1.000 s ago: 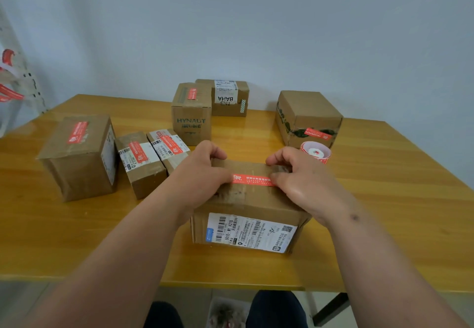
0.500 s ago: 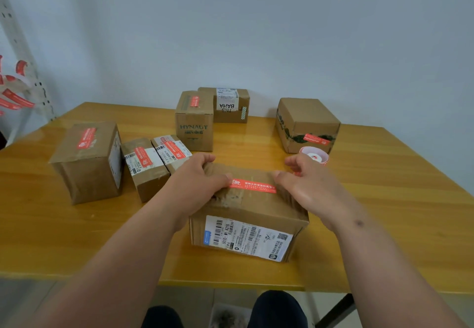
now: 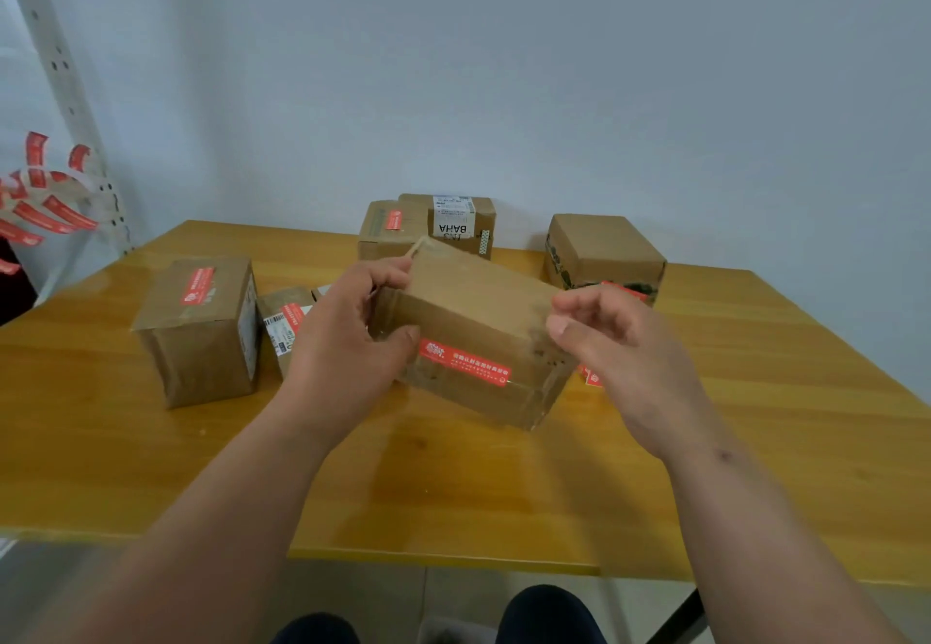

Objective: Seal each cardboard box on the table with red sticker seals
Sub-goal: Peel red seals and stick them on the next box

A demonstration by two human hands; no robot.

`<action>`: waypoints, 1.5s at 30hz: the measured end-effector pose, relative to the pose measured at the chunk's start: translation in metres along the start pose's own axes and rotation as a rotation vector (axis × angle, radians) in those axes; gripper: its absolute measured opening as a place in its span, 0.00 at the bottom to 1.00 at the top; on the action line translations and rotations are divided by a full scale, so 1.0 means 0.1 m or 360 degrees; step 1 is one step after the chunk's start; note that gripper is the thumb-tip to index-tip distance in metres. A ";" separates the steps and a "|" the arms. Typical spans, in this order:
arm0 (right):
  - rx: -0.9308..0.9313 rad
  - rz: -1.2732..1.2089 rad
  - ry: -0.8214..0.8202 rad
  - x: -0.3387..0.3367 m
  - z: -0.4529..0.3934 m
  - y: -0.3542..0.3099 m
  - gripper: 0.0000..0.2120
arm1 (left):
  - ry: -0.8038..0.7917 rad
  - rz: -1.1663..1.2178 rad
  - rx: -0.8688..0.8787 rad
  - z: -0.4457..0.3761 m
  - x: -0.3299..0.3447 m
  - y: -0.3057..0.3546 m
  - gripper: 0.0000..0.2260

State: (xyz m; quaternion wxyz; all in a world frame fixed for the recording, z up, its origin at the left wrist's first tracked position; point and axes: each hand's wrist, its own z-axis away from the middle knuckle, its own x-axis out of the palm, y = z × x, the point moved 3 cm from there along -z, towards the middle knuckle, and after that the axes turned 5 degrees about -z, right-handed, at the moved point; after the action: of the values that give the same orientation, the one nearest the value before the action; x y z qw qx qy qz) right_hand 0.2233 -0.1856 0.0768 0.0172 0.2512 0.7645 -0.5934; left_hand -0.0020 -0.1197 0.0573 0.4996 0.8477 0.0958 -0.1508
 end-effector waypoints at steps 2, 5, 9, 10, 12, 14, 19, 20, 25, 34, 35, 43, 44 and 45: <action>0.0017 0.0060 0.0046 0.00 0.01 0.04 0.03 | -0.0049 0.0029 -0.0068 0.05 0.04 -0.08 0.17; 0.0013 0.0208 0.0049 0.07 0.03 0.12 0.02 | 0.0042 -0.0123 -0.0186 0.17 0.08 -0.20 0.06; 0.0248 0.0074 0.0179 0.10 0.01 0.32 0.10 | 0.0078 -0.0127 -0.0536 0.24 0.12 -0.33 0.11; 0.0384 -0.0009 0.0107 0.12 0.01 0.37 0.14 | -0.0014 -0.0018 -0.0683 0.26 0.13 -0.35 0.16; 0.0524 -0.0102 0.0018 0.14 0.02 0.45 0.18 | -0.0177 0.0178 -0.0770 0.26 0.15 -0.36 0.27; 0.0476 -0.0197 0.0106 0.09 0.03 0.43 0.13 | -0.0215 0.0123 -0.0677 0.25 0.13 -0.32 0.28; 0.0117 -0.0367 0.0343 0.00 0.09 0.24 0.09 | 0.0053 0.0199 -0.0555 0.23 0.08 -0.18 0.17; 0.0045 -0.0346 0.0368 0.00 0.10 0.20 0.08 | 0.0072 0.0250 -0.0556 0.22 0.09 -0.14 0.17; 0.0000 -0.0078 0.0331 0.02 -0.06 0.19 0.19 | 0.0049 0.0286 -0.0501 0.01 0.14 0.04 0.07; 0.0096 0.0039 0.0172 0.29 -0.40 0.38 0.09 | -0.0100 -0.0433 -0.0491 -0.72 0.16 -0.28 0.14; 0.0115 0.0079 0.0158 0.32 -0.45 0.44 0.07 | -0.0106 -0.0481 -0.0491 -0.79 0.16 -0.30 0.16; 0.0318 0.0167 -0.0039 0.51 -0.80 0.61 0.24 | -0.0263 -0.0545 -0.0565 -0.94 0.27 -0.52 0.30; 0.0316 0.0157 -0.0062 0.53 -0.81 0.61 0.24 | -0.0258 -0.0536 -0.0567 -0.95 0.27 -0.53 0.29; 0.0293 0.0182 -0.0061 0.53 -0.83 0.62 0.24 | -0.0256 -0.0520 -0.0563 -0.96 0.27 -0.54 0.28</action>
State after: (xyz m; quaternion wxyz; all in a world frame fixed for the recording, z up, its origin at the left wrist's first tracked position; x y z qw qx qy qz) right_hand 0.2246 -0.0797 0.0287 0.0425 0.2834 0.6908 -0.6638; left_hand 0.0217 -0.0093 0.0473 0.6152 0.7055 0.2163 -0.2775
